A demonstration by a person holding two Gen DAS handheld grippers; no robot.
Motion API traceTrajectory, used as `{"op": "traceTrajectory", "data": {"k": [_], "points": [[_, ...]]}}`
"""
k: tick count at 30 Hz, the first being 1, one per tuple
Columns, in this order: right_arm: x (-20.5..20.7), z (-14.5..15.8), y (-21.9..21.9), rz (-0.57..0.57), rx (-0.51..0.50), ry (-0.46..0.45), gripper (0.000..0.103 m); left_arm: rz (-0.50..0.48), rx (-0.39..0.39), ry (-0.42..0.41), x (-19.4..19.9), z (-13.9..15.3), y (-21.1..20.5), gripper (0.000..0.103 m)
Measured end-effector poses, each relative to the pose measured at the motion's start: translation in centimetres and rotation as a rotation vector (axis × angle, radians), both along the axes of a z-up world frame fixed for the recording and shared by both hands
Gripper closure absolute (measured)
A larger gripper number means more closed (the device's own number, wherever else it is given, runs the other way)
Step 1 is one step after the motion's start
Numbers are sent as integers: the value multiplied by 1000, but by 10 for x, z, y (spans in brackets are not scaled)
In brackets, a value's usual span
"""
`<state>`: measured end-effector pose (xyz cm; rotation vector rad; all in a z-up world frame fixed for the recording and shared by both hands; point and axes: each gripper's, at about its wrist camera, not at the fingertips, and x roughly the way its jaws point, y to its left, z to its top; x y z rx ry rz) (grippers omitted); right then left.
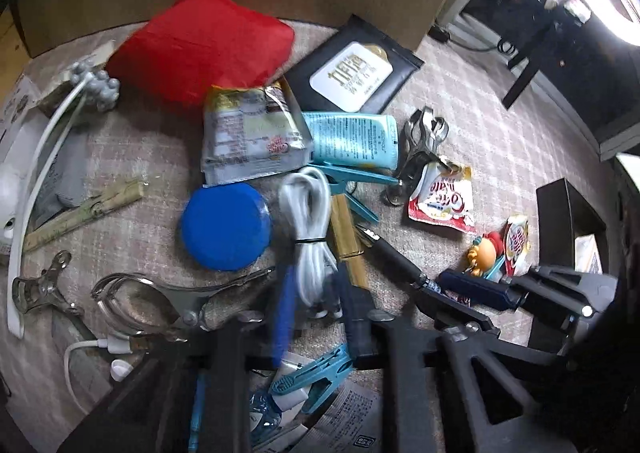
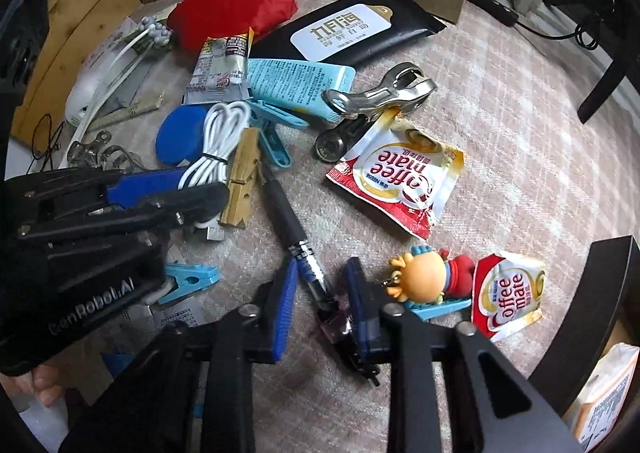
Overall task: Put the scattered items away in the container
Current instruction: 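Grasp the white cable with the left tool while the right tool grasps the black pen, then carry the cable and pen over the tray and open both tools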
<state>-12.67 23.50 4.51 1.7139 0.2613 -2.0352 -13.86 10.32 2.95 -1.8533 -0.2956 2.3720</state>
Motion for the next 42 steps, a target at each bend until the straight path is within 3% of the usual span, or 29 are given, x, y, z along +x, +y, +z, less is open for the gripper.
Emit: {"op": "traceTrajectory", "data": {"k": [3,13,24,31,42], "points": [[3,2,5,-17,-24,-14,91,0,8,6,7,4,-4,90],[12,18,33,-103,-169,-82,91,11,48,51,27,27,-4,91],[35,57,83,-180,-279,-57,92,-28,94,111,43,62,18,91],[42,83,117,-266,-325,13,93,-114,125,169,47,95,57,91],[79,139,255,-506,-314,173,100,-366,200,220,66,134,173,91]]}}
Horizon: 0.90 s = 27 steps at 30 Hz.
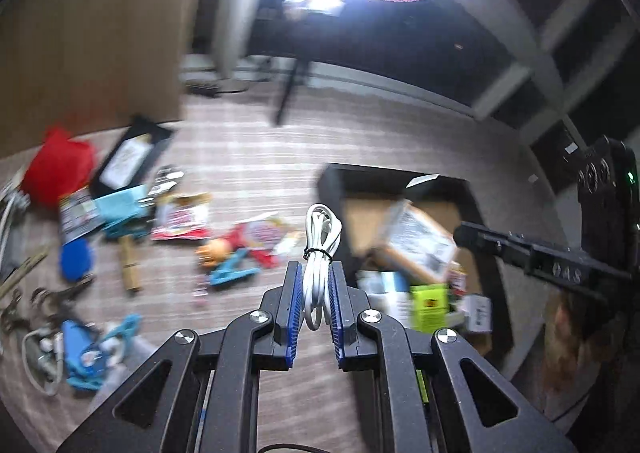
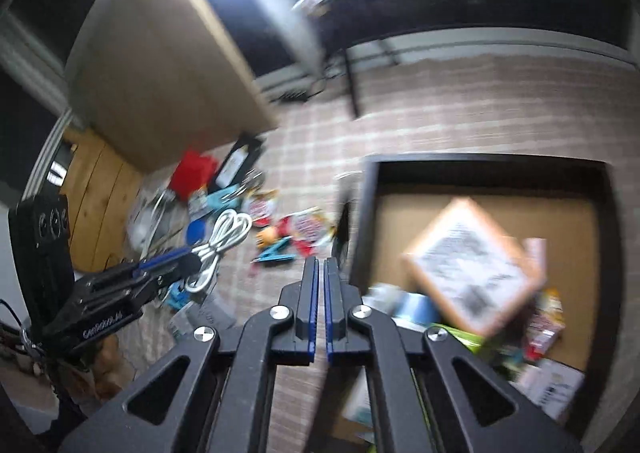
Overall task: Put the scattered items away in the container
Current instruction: 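Carry the cable and pen over the tray and open both tools, then grasp the blue round lid with the left tool while the right tool grasps the wooden clothespin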
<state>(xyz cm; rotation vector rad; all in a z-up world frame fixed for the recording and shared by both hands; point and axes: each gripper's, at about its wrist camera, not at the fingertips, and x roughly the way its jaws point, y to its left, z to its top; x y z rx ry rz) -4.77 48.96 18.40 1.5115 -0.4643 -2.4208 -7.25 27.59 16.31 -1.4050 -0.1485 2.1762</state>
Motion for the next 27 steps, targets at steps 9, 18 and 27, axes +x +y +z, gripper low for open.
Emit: {"op": "traceTrajectory", "data": {"k": [9,18,27], "points": [[30,3,88,-209,26,-3,100,-215,-6,-38,26,-10,101,46],[37,-12,100,-244,28,-38,88,-193,-59,-11,29,-15,98,41],[21,-21,59,-148,53,-52,74,-13,-152,-26,4,-44,16,41]]}}
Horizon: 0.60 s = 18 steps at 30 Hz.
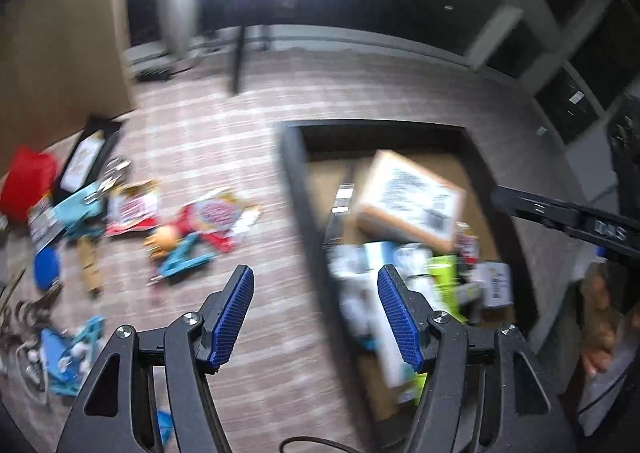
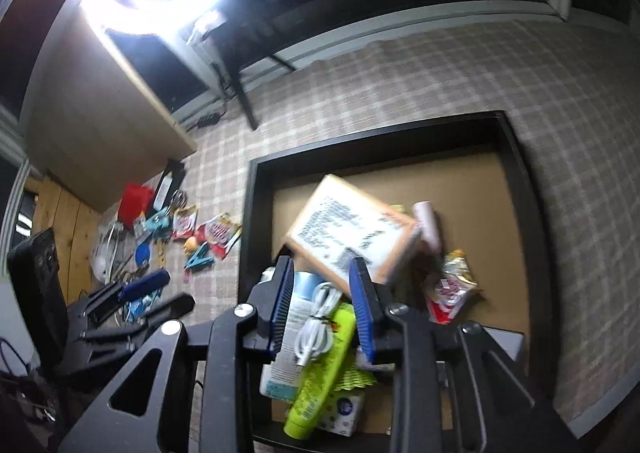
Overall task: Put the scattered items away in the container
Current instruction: 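Grasp the blue round lid with the left tool while the right tool grasps the wooden clothespin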
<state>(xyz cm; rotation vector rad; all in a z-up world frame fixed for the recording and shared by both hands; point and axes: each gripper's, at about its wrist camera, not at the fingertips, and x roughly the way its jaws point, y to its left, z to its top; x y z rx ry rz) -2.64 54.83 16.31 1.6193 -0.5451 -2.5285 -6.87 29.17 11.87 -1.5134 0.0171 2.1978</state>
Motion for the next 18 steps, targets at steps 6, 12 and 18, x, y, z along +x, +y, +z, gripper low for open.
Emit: {"op": "traceTrajectory", "data": {"k": [6,12,18], "points": [[-16,-10,-55,118,-12,-14,74,171,-74,-8,-25,-21,-83,41],[-36,-18,-128,244,-13,-32,74,330,-120,-32,-50,-38,-160,41],[-62,-30,-203,352,-4,-59,66,416,-144,-73,-73,-57,-206,41]]}}
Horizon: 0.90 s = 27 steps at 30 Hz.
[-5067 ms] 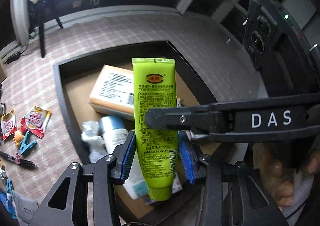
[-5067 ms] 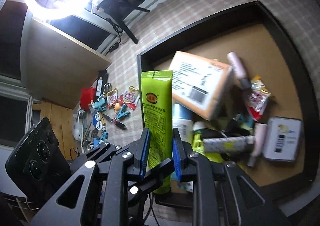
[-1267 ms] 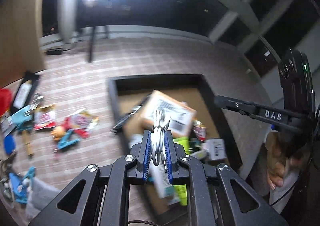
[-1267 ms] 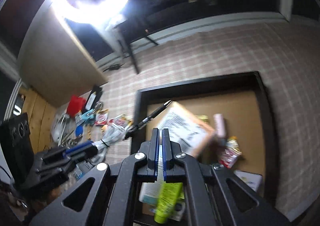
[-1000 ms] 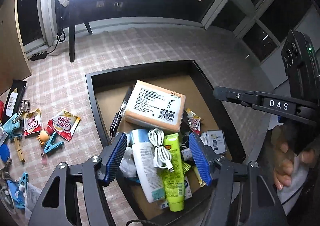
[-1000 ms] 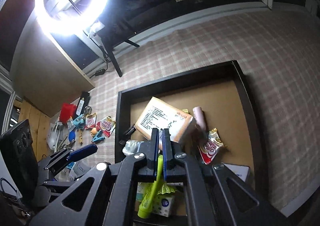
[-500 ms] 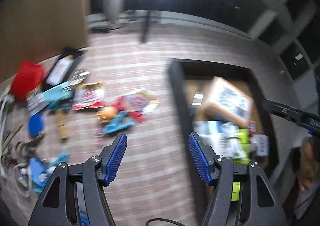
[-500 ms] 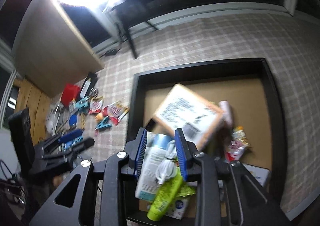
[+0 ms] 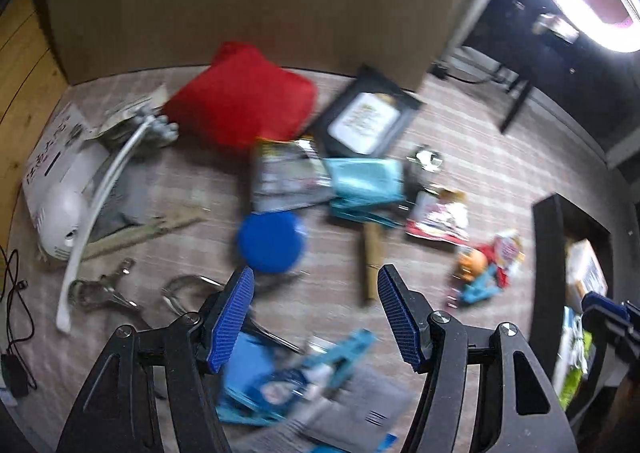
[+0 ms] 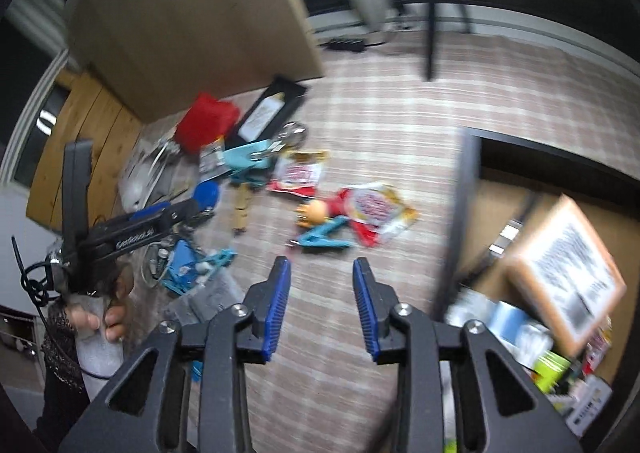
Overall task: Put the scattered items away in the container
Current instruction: 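Grasp the blue round lid with the left tool while the right tool grasps the wooden clothespin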
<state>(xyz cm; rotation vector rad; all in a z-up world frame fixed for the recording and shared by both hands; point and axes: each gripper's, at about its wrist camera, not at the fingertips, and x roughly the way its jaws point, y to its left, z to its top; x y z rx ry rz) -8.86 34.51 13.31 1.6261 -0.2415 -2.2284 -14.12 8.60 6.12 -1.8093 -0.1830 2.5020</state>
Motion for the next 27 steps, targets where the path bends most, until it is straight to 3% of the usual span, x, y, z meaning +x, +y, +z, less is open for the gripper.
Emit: {"op": "traceTrajectory", "data": {"k": [11,18,21,23,27], "points": [[-35,-54,-121,124,63,-77,62,42,-5,-63,-28,-33,-16,41],[-47,-83,-138,115,98,-104,62,52,-7,-88,-35,-50,-20,42],[-50,-88,-145,118,113,-103,62,53,-17,-81,-34,-53,-19,45],[-52,-91,-149,121,121,-101,62,52,-39,-73,-33,-53,-18,54],[-55,-97,-160,130,145,-96,62,63,-33,-64,-31,-52,-22,55]]}}
